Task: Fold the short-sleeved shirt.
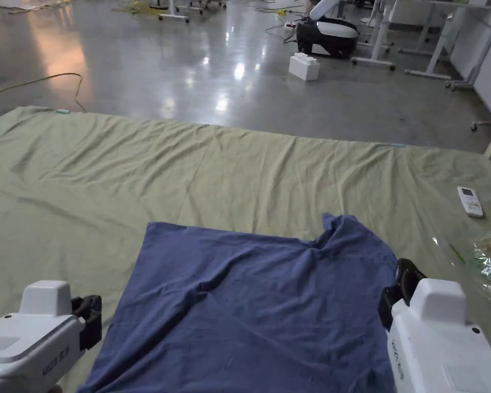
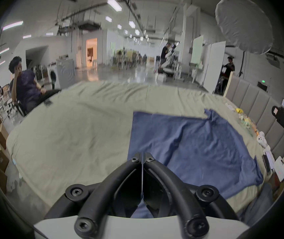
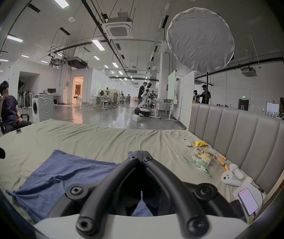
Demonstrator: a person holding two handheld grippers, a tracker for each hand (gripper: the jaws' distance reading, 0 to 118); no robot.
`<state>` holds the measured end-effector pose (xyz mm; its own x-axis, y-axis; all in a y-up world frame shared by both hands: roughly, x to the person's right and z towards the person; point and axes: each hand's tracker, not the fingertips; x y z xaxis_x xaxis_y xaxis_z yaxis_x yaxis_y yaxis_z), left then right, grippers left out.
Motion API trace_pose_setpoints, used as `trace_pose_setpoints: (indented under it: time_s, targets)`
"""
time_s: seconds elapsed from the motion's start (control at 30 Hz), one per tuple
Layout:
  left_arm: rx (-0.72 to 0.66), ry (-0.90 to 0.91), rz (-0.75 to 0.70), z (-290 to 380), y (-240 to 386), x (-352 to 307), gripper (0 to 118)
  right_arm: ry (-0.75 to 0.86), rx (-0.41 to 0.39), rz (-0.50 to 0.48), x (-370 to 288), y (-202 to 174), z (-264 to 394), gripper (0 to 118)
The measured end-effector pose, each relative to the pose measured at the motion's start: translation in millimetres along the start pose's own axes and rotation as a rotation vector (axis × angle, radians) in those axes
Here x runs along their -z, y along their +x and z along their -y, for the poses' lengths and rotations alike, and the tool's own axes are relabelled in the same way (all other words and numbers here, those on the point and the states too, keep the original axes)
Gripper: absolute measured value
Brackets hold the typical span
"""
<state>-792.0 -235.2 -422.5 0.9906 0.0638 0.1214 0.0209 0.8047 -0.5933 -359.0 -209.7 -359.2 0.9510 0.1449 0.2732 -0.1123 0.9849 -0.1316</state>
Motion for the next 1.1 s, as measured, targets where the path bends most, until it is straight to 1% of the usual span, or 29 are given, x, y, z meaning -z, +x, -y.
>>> trace_pose_setpoints:
  time_s: [0.17, 0.2, 0.23, 0.33, 0.37, 0.4, 0.43, 0.53, 0.67, 0.7, 0.77, 0.83, 0.9, 0.93, 0.97, 1.0, 1.03, 1.1]
  targets:
    - [-0.055, -0.199, -0.017, 25.5, -23.1, 5.7, 1, -0.053, 0.004, -0.009, 3.7, 0.5, 14.8, 0]
    - [-0.060, -0.244, -0.018, 31.0, -26.1, 8.8, 2, -0.061, 0.002, -0.010, 4.0, -0.1, 16.9, 0]
    - [-0.071, -0.272, -0.021, 35.7, -28.4, 11.6, 5, -0.067, 0.000, -0.012, 2.8, -1.1, 19.0, 0]
    - [-0.128, -0.343, -0.019, 45.9, -31.7, 24.0, 40, -0.089, -0.004, -0.023, 4.3, -2.9, 24.2, 0]
    - [-0.140, -0.353, -0.014, 47.7, -31.8, 29.2, 56, -0.095, -0.006, -0.026, 3.7, -3.6, 26.8, 0]
    - [-0.156, -0.351, -0.020, 49.6, -31.5, 34.4, 65, -0.101, -0.009, -0.030, 3.9, -4.2, 28.2, 0]
    - [-0.162, -0.353, -0.027, 50.9, -31.0, 38.4, 68, -0.105, -0.011, -0.032, 4.0, -4.6, 29.0, 0]
    - [-0.148, -0.416, -0.049, 56.0, -25.0, 57.6, 68, -0.114, -0.013, -0.036, 2.5, -5.2, 31.3, 0]
    - [-0.060, -0.521, -0.105, 72.2, -10.9, 73.6, 68, -0.131, -0.013, -0.036, 1.7, -3.7, 36.6, 0]
    - [-0.062, -0.481, -0.102, 75.2, -13.4, 74.1, 68, -0.137, -0.009, -0.036, 1.6, -3.1, 38.0, 0]
    - [-0.058, -0.481, -0.137, 71.1, -6.4, 71.9, 65, -0.144, -0.010, -0.033, 0.4, -1.6, 39.6, 0]
    - [-0.014, -0.472, -0.143, 71.2, 2.5, 69.6, 62, -0.149, -0.010, -0.032, 0.2, -0.5, 41.2, 0]
    - [0.051, -0.459, -0.111, 71.7, 11.3, 67.3, 43, -0.154, -0.008, -0.033, -0.5, 0.4, 42.8, 0]
    - [0.046, -0.460, -0.110, 71.7, 14.4, 67.4, 34, -0.156, -0.008, -0.033, -0.5, 0.6, 43.6, 0]
    - [0.049, -0.462, -0.097, 71.9, 17.3, 67.8, 21, -0.158, -0.007, -0.033, -0.4, 0.8, 44.6, 0]
    - [0.054, -0.461, -0.082, 71.7, 18.2, 68.3, 14, -0.161, -0.006, -0.034, -0.3, 1.1, 45.7, 0]
    - [0.047, -0.462, -0.077, 71.4, 17.7, 68.1, 10, -0.165, -0.004, -0.035, -0.6, 1.8, 47.0, 0]
    - [0.036, -0.454, -0.080, 70.2, 16.6, 56.6, 9, -0.176, 0.002, -0.040, -2.2, 4.6, 48.7, 0]
